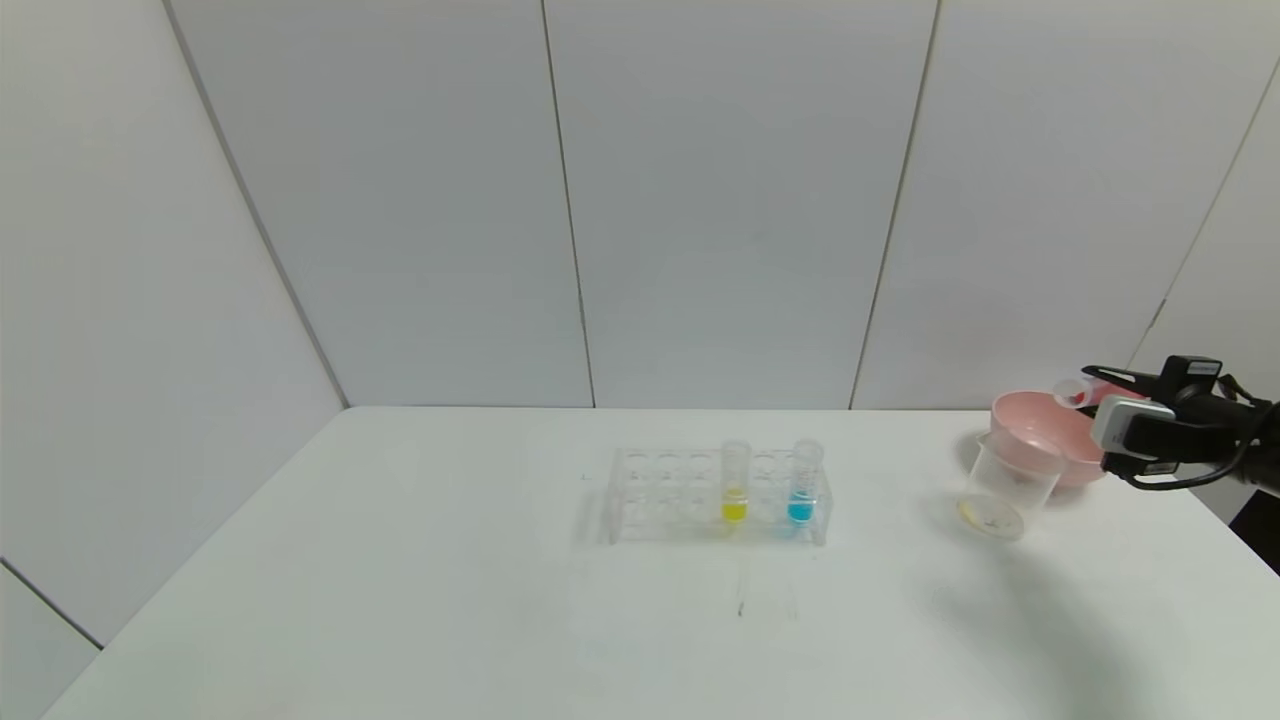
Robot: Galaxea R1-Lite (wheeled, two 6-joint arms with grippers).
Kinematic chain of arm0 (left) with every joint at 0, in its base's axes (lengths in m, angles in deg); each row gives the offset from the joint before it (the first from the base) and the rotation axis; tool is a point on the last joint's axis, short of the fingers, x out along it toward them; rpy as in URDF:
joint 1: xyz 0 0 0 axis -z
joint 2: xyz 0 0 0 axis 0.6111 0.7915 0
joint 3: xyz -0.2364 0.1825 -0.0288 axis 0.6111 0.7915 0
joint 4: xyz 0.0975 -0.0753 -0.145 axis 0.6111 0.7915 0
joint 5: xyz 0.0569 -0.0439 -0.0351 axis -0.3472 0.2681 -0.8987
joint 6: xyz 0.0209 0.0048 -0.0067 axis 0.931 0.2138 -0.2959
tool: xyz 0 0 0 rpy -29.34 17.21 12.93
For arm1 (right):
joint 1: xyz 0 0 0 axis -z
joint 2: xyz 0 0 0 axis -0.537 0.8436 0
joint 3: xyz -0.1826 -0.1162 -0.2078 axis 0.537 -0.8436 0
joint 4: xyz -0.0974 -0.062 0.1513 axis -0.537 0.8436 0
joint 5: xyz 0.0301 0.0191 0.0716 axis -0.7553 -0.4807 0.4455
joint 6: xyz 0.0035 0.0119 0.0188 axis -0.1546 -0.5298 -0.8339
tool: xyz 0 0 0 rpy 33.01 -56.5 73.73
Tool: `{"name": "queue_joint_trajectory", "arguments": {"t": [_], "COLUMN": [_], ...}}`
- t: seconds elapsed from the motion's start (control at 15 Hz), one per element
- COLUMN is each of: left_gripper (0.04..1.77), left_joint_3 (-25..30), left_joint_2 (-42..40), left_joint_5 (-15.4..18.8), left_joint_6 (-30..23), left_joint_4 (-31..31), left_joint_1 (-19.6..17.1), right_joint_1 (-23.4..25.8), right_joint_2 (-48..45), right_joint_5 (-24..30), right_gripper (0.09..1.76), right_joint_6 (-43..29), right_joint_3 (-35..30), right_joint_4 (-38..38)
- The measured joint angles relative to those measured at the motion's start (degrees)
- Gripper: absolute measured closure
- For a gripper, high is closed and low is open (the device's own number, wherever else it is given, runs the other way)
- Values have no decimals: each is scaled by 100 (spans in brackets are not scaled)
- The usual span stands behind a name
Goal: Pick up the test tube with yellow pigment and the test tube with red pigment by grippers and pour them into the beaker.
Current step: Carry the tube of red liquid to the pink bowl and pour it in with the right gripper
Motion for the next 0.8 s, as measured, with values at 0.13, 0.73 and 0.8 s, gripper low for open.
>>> {"name": "queue_joint_trajectory", "arguments": {"t": [0.13,0.73,0.8], "left_gripper": [5,5,5], "left_joint_3": [0,0,0], "left_joint_2": [0,0,0], "left_joint_5": [0,0,0], "left_joint_6": [0,0,0], "left_joint_4": [0,0,0], "left_joint_1": [0,0,0], "right_joint_1": [-18,-24,-24], "right_joint_2": [1,11,11], "right_joint_5": [-55,-473,-529], "right_gripper": [133,133,133], "right_joint_6": [200,628,720], "right_joint_3": [0,-11,-10], "right_joint_4": [16,57,57]}}
